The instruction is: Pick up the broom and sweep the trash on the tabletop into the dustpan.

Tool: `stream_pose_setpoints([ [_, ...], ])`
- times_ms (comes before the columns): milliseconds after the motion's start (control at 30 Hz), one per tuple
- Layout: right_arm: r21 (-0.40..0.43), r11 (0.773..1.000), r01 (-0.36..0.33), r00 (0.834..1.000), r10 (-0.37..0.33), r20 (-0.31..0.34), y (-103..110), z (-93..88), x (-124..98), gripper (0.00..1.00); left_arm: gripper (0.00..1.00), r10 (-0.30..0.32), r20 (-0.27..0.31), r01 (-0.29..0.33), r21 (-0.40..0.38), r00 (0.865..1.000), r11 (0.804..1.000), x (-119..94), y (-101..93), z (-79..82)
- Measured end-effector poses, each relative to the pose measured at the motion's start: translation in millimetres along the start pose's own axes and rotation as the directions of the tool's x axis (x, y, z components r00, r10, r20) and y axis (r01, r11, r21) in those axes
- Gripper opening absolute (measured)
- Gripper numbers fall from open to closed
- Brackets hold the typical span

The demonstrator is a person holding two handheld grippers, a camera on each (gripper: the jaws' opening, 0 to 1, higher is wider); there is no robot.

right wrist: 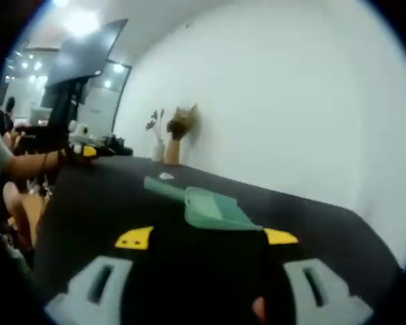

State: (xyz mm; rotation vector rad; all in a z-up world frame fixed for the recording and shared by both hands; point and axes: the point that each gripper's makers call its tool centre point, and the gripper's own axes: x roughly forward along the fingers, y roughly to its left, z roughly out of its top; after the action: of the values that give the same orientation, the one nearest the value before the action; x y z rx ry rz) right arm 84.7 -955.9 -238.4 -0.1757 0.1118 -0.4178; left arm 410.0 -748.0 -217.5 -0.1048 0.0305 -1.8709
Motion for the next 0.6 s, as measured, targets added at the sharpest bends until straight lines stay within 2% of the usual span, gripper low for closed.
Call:
stream_pose_setpoints([
  [600,0.000,1.000,0.000,1.000,0.000,-0.011,-0.5,-2.2,1.2,0.60,0.65,-0.004,-0.002,0.004,0.003,1.000,1.000,-0.3,0.1,0.1],
])
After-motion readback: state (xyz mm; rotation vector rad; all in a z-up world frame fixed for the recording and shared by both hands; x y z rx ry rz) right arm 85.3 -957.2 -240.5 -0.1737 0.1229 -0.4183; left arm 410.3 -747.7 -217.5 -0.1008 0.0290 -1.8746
